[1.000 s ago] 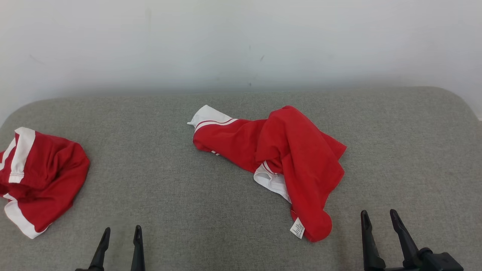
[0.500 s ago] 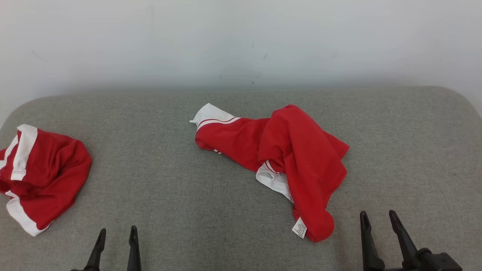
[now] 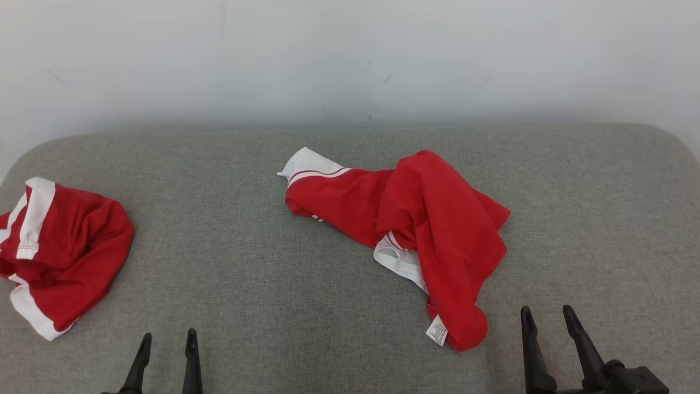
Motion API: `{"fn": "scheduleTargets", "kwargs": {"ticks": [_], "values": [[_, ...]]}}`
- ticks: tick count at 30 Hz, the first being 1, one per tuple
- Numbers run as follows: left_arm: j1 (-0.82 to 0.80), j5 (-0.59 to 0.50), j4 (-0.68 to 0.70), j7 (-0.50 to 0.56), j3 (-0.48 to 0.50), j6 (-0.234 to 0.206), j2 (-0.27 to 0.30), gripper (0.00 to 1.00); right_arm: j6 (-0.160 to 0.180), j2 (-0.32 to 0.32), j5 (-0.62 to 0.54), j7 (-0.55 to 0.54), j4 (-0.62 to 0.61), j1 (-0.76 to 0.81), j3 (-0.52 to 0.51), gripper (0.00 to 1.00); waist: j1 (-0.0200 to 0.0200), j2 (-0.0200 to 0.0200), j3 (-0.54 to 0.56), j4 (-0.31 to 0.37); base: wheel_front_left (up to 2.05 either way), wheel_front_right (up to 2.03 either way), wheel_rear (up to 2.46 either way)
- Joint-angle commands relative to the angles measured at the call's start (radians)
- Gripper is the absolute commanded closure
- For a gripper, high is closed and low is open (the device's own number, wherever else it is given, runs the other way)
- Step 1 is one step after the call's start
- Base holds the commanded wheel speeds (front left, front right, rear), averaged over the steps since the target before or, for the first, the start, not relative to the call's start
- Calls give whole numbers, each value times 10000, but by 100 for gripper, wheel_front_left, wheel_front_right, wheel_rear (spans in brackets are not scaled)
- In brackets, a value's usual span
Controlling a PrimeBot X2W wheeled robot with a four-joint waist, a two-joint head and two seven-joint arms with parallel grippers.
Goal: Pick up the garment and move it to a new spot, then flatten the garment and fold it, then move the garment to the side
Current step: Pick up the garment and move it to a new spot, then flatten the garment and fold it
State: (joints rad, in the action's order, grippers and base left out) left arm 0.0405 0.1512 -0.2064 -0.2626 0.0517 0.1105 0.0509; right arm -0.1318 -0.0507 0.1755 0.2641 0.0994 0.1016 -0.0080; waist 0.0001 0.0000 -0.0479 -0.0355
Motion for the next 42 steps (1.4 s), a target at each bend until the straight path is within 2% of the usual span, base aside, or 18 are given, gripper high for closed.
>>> {"fn": "scheduleTargets", "kwargs": {"ticks": [1, 21, 30, 36, 42], "values": [[-20, -14, -11, -30, 42, 18, -11, 0, 22, 8, 6, 7, 10, -54, 19, 0, -1, 0, -1, 5, 0, 0, 0], [57, 47, -53, -30, 11, 48, -11, 0, 23, 8, -48, 7, 33, -47, 93, 0, -1, 0, 13, 6, 0, 0, 0], [-164, 4, -102, -30, 31, 80, -11, 0, 23, 8, -60, 7, 83, -156, 271, 0, -1, 0, -15, 263, 0, 0, 0], [-890, -216, -283, -30, 126, 155, 56, 0, 23, 5, 137, 7, 53, -393, 457, 0, -1, 0, -322, 824, 0, 0, 0], [-2529, 140, -965, -30, -215, 196, 728, 0, 23, 6, 417, 7, -5, -824, 528, 0, -1, 0, -1040, 1607, 0, 0, 0]]}}
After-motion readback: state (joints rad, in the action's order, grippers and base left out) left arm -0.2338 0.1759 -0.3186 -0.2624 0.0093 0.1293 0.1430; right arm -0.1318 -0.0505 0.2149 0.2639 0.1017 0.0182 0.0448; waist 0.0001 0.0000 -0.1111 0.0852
